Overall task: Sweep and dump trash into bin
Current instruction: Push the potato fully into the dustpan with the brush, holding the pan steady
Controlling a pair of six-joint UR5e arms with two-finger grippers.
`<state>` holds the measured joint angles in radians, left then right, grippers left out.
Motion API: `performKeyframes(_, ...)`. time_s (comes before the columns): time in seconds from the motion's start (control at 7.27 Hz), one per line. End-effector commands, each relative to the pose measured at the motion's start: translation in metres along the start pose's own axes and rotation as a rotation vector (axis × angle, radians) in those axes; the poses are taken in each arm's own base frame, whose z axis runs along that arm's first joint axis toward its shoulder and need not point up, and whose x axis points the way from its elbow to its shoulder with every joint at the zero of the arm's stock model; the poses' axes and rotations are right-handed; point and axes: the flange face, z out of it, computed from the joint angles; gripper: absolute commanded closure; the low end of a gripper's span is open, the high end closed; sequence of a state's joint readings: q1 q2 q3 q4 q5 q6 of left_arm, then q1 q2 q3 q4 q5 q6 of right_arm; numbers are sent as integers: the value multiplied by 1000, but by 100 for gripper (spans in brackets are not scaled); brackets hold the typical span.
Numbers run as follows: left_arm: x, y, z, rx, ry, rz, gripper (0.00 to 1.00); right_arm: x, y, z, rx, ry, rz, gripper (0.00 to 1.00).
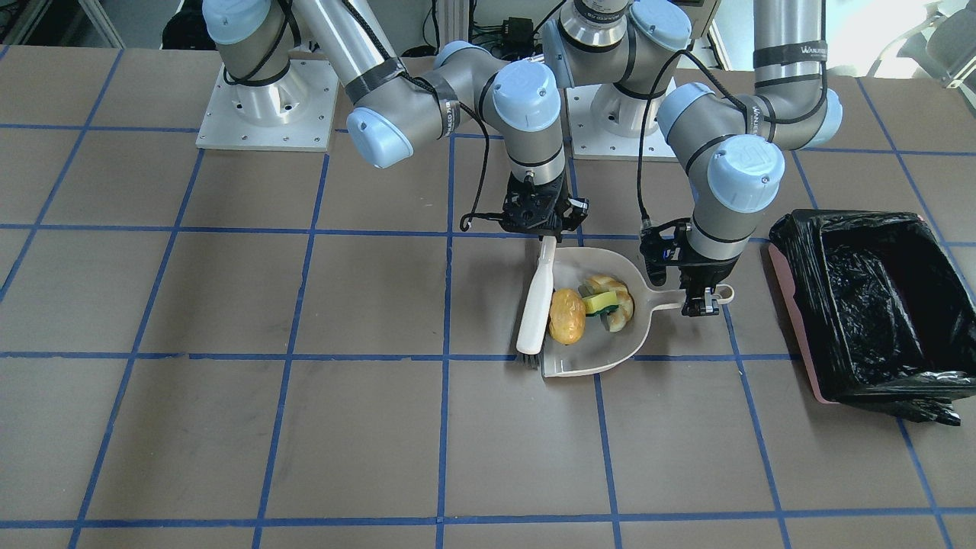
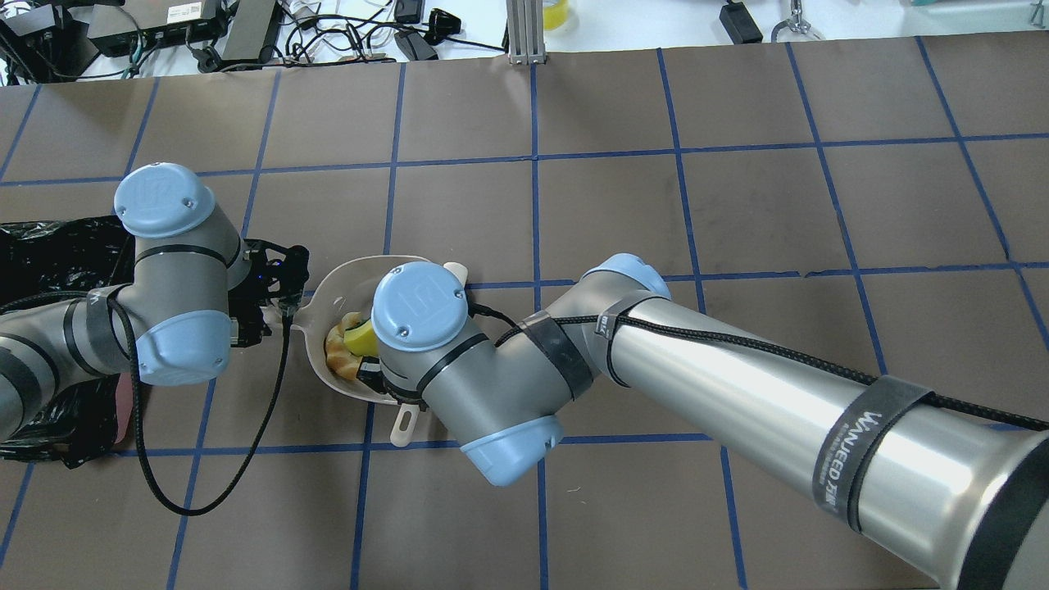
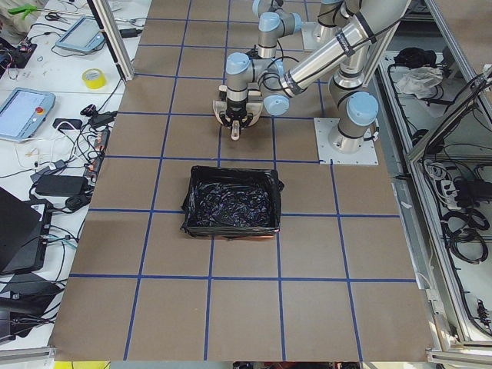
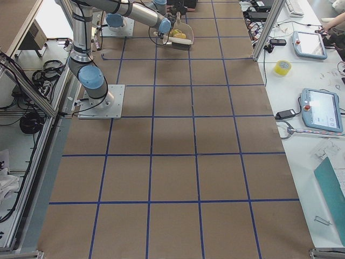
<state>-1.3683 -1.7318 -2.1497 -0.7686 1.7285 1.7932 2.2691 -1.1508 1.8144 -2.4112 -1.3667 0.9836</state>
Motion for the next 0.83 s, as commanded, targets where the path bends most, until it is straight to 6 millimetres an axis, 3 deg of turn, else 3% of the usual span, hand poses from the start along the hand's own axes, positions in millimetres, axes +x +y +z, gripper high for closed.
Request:
performKeyframes(0.0,0,0,1,0,1,-1,100,-20,12,-9,-5,-36,14,100)
performKeyframes(0.28,0,0,1,3,0,-3,100,-29,9,-19,17,-33,-4,100)
performKeyframes(0.41,0,-1,1,9,-1,-3,100,-26,-1,-28,37,53,-40,100)
performKeyframes(0.69,-2,0,-2,22,-13,-15,100,-28,-18,-63,52,101,-95,100)
